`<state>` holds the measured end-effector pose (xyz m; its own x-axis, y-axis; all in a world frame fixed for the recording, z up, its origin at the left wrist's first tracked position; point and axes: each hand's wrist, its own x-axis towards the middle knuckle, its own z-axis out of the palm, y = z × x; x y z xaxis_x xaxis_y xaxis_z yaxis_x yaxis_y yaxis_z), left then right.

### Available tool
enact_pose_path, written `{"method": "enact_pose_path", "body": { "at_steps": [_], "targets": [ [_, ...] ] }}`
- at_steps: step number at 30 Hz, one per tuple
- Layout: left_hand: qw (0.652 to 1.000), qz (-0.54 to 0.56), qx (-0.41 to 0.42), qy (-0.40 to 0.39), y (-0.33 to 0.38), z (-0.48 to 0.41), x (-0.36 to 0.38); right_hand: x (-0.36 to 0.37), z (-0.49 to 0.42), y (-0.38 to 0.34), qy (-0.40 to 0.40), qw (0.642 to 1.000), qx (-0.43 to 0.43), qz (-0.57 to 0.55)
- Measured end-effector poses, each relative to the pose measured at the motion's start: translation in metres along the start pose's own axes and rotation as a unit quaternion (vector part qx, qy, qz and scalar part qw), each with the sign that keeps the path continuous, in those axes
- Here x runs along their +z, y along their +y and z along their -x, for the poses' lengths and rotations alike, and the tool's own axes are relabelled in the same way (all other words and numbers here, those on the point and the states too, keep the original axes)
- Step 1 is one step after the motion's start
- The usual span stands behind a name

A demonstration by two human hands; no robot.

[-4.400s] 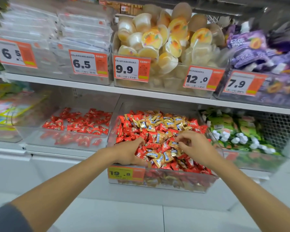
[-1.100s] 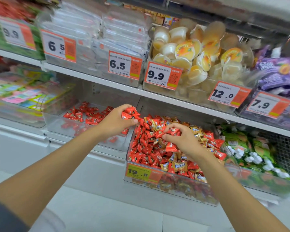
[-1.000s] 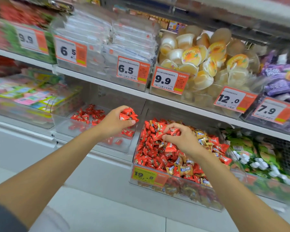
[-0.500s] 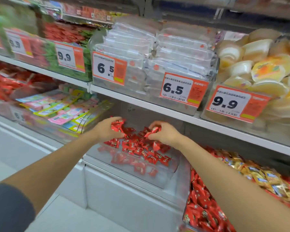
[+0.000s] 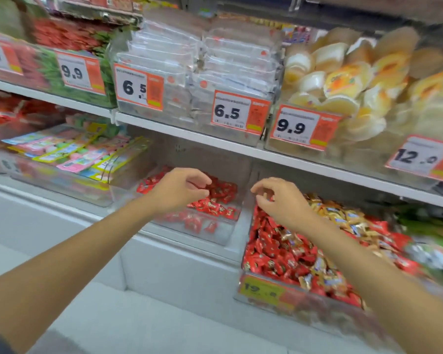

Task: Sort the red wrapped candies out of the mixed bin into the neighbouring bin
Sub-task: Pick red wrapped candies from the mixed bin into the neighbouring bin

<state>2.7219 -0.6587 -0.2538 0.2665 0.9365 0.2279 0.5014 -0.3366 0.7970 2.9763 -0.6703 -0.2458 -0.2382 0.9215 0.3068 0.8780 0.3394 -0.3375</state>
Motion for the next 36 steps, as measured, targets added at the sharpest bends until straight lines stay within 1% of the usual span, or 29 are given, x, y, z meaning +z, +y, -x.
{"method": "enact_pose_path", "body": {
  "at_steps": [2,4,8,11,13,16,19,23,25,27,29,34,36],
  "targets": [
    [0.999,0.02,0.035,-0.035,0.036,0.014,0.03,-0.025,0.037,0.016,0.001,1.0,0.024,0.009],
    [0.995,0.026,0.063,-0.067,0.065,0.023,0.061,-0.047,0.069,0.031,-0.019,0.998,0.052,0.012],
    [0.989,0.016,0.059,-0.136,0.091,0.03,0.112,-0.076,0.112,0.059,-0.037,0.995,0.097,-0.011],
    [0.982,-0.074,0.047,-0.169,0.09,0.023,0.14,-0.084,0.135,0.079,-0.016,0.992,0.122,-0.042],
    [0.969,-0.134,0.045,-0.201,0.081,0.019,0.155,-0.085,0.148,0.09,-0.004,0.99,0.133,-0.052],
    [0.936,-0.228,0.031,-0.265,0.062,0.015,0.176,-0.085,0.157,0.1,-0.039,0.987,0.149,-0.044],
    [0.912,-0.269,0.029,-0.31,0.058,0.009,0.182,-0.086,0.157,0.107,-0.039,0.987,0.149,-0.051],
    [0.927,-0.198,0.046,-0.314,0.058,0.002,0.185,-0.079,0.158,0.111,-0.039,0.988,0.138,-0.054],
    [0.92,-0.204,0.051,-0.33,0.053,0.001,0.189,-0.078,0.159,0.115,-0.035,0.987,0.143,-0.063],
    [0.905,-0.226,0.062,-0.354,0.05,0.0,0.191,-0.077,0.158,0.117,-0.029,0.987,0.144,-0.07],
    [0.898,-0.242,0.07,-0.362,0.05,-0.001,0.192,-0.078,0.157,0.119,-0.019,0.984,0.155,-0.087],
    [0.903,-0.241,0.077,-0.348,0.061,0.001,0.195,-0.077,0.152,0.116,-0.016,0.98,0.166,-0.106],
    [0.911,-0.215,0.07,-0.344,0.063,0.001,0.195,-0.078,0.149,0.11,-0.009,0.98,0.162,-0.115]
  ]
}}
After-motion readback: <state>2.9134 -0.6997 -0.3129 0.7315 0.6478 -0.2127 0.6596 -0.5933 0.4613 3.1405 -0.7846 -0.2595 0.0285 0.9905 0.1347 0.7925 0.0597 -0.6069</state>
